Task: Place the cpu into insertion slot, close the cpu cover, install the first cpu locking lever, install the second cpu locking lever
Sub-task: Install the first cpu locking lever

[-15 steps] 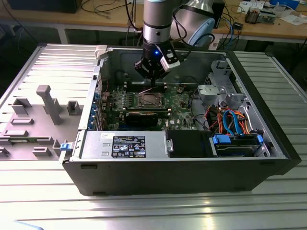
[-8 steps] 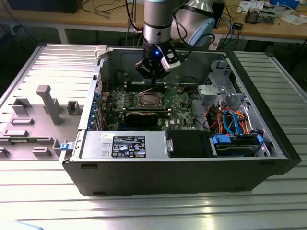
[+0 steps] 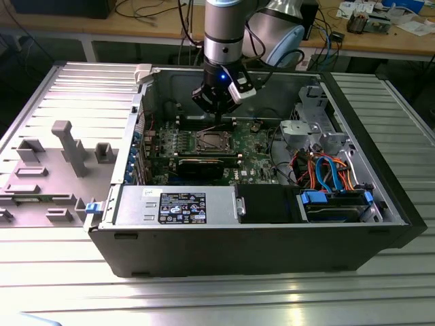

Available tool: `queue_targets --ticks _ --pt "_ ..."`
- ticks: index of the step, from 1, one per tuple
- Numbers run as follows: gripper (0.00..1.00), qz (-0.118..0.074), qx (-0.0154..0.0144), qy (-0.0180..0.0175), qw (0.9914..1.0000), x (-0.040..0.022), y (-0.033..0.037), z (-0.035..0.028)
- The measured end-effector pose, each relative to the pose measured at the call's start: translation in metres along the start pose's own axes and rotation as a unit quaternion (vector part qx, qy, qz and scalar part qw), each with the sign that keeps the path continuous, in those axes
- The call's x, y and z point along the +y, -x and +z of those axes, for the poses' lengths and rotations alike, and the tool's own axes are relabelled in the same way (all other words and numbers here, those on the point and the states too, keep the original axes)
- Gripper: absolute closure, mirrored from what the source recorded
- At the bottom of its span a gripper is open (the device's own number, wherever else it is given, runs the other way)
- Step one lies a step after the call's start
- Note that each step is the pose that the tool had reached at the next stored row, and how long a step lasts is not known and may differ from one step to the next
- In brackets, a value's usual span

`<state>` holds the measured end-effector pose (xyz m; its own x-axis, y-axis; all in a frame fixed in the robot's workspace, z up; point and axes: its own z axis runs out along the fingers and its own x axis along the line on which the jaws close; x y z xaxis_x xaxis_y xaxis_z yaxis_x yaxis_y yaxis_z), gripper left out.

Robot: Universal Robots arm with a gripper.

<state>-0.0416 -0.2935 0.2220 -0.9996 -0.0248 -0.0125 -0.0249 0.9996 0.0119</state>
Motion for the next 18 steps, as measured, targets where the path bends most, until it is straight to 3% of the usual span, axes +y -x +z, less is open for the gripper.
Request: queue_targets --ticks 18 --pt "0.89 0.008 -0.0001 -0.0001 0.99997 -0.0004 0.0058 0.0142"
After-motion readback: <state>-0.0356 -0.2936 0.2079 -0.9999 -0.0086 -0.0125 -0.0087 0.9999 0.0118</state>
